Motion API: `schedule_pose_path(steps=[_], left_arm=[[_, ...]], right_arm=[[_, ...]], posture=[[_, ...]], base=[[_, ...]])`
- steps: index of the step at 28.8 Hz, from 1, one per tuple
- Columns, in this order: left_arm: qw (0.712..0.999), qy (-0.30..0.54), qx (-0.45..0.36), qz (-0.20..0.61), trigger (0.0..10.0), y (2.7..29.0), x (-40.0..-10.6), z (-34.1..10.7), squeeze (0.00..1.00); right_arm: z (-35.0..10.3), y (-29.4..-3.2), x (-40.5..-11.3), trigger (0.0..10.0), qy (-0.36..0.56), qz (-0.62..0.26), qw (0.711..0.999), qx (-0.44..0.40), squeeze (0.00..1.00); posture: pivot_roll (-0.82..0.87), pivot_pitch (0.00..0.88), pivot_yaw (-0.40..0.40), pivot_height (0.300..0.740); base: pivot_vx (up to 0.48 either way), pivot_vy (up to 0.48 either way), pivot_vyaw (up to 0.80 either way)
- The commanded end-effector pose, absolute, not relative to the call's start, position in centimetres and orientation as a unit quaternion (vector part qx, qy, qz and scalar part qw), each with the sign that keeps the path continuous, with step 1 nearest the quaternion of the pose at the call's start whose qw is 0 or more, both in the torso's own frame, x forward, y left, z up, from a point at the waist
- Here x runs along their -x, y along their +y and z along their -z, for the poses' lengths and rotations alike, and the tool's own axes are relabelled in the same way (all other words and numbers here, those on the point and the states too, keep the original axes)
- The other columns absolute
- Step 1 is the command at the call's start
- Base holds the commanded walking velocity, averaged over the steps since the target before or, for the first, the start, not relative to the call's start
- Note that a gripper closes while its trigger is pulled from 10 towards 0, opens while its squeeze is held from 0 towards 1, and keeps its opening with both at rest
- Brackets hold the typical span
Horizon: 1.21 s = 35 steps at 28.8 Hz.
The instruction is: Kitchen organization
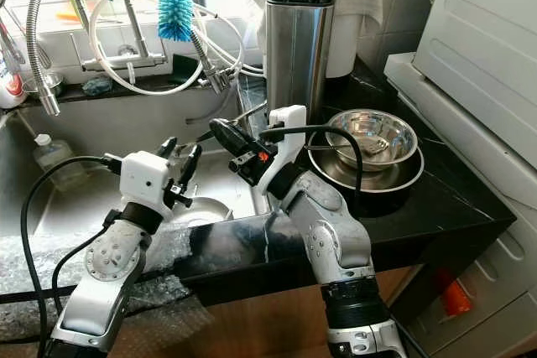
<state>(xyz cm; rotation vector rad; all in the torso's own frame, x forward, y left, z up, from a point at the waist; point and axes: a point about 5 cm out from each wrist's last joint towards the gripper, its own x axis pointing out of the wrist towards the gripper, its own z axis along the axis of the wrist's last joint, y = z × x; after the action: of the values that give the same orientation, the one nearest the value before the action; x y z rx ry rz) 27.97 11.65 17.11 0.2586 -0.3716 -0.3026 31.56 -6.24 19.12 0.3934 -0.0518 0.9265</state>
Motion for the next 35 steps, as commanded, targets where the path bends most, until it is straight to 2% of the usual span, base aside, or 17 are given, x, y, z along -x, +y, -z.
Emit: schedule_pose_path(steps=[1, 22, 24, 25, 26, 35], left_arm=[[0.953, -0.205, -0.152, 0.166, 10.0, 11.0, -27.8, -17.9, 0.00], [0.947, -0.193, -0.193, 0.168, 10.0, 10.8, -28.0, -17.1, 0.00], [0.948, -0.191, -0.194, 0.166, 4.7, 10.8, -28.0, -17.0, 0.00], [0.948, -0.191, -0.194, 0.166, 4.7, 10.8, -28.0, -17.0, 0.00], [0.948, -0.188, -0.194, 0.167, 0.0, 10.9, -28.0, -16.9, 0.00], [0.948, -0.183, -0.194, 0.172, 0.0, 10.7, -28.0, -16.6, 0.00]], right_arm=[[-19.1, -6.0, -31.5, 10.0, -0.025, -0.449, 0.875, -0.180, 0.00], [-19.8, -5.2, -30.4, 10.0, -0.032, -0.488, 0.855, -0.173, 0.00], [-19.7, -5.2, -30.4, 10.0, -0.031, -0.488, 0.855, -0.170, 0.00], [-19.7, -5.2, -30.4, 10.0, -0.031, -0.488, 0.855, -0.170, 0.00], [-19.7, -5.2, -30.4, 10.0, -0.030, -0.488, 0.856, -0.171, 0.00], [-19.9, -5.1, -30.2, 10.0, -0.032, -0.491, 0.854, -0.170, 0.00]], posture=[[-0.02, 0.000, 0.015, 0.740], [-0.02, 0.000, 0.018, 0.740], [-0.02, 0.000, 0.017, 0.740], [-0.02, 0.000, 0.017, 0.740], [-0.02, 0.000, 0.017, 0.740], [-0.03, 0.000, 0.017, 0.740]], base=[[0.000, 0.000, 0.00], [0.000, 0.000, 0.00], [0.000, 0.000, 0.00], [0.000, 0.000, 0.00], [0.000, 0.000, 0.00], [0.000, 0.000, 0.00]])
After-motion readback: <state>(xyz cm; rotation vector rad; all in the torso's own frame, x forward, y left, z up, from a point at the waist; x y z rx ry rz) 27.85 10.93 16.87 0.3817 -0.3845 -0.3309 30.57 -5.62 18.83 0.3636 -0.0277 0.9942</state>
